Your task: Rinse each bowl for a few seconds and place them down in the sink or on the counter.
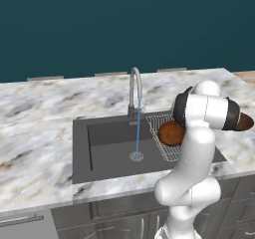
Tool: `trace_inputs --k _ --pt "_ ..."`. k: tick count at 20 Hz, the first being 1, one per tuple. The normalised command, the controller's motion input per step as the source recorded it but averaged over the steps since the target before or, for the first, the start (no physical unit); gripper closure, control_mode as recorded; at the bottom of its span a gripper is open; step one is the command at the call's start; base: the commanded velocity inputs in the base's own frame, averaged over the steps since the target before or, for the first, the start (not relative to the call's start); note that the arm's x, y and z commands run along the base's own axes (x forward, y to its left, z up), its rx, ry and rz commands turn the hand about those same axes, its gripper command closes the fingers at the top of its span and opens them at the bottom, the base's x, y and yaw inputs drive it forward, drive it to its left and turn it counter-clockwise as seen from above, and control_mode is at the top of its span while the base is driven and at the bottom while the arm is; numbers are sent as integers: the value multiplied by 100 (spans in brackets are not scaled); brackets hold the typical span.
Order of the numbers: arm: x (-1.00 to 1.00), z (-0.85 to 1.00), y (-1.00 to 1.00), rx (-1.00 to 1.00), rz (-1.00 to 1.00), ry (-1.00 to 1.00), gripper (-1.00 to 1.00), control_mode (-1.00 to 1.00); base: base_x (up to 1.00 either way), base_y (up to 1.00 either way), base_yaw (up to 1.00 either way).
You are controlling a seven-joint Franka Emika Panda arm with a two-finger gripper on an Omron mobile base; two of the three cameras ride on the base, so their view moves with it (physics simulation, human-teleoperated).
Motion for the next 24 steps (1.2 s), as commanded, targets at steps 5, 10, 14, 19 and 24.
trace_inputs --k 5,10,14,19,24 --pt "-7 40 -16 0 0 -10 -100 -100 0 0 0" --pt "-13 45 -38 0 0 -8 -100 -100 0 0 0" --pt "-25 44 -44 0 0 -1 -100 -100 0 0 0" --pt "-49 39 -25 0 -4 0 -100 -100 0 0 0" --pt "-49 37 -27 0 -14 4 -100 -100 0 0 0"
